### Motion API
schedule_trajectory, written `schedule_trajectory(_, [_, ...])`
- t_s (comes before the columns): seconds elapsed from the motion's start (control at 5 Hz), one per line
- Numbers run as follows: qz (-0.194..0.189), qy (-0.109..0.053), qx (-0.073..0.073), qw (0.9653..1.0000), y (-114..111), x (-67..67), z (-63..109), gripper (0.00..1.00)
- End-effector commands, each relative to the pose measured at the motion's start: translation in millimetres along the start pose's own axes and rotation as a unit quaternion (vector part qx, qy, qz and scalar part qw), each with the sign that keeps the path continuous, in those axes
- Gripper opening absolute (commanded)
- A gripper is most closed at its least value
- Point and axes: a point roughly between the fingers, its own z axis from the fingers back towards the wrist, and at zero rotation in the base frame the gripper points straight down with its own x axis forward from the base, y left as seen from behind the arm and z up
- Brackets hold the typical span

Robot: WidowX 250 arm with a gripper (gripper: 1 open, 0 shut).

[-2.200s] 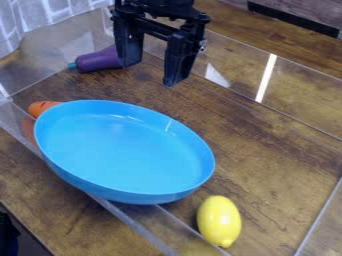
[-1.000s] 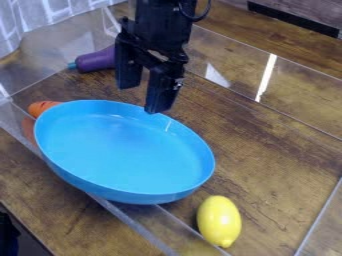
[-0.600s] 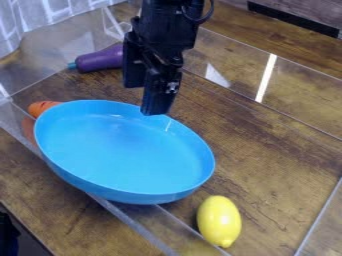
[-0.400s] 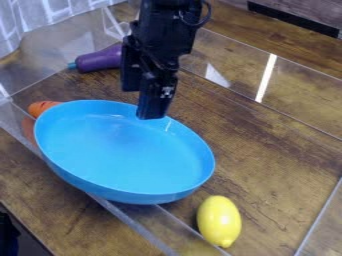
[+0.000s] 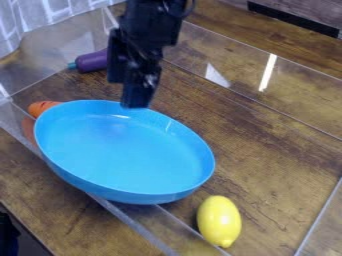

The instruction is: Remove the purple eggplant from the blue tray and put it on the table

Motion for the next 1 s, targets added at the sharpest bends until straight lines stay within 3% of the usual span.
schedule_trajectory(0.0, [-0.001, -0.023, 0.033, 0.9992, 20, -1.9, 28.9, 1.0])
schedule_trajectory(0.2, [-0.032, -0.012, 0.046, 0.9984, 36, 0.0, 22.5, 1.0])
schedule_trajectory(0.4, [-0.057, -0.01, 0.055, 0.9968, 38, 6.1, 10.9, 1.0])
schedule_trajectory(0.8, [-0.072, -0.008, 0.06, 0.9955, 42, 10.2, 2.0, 1.0])
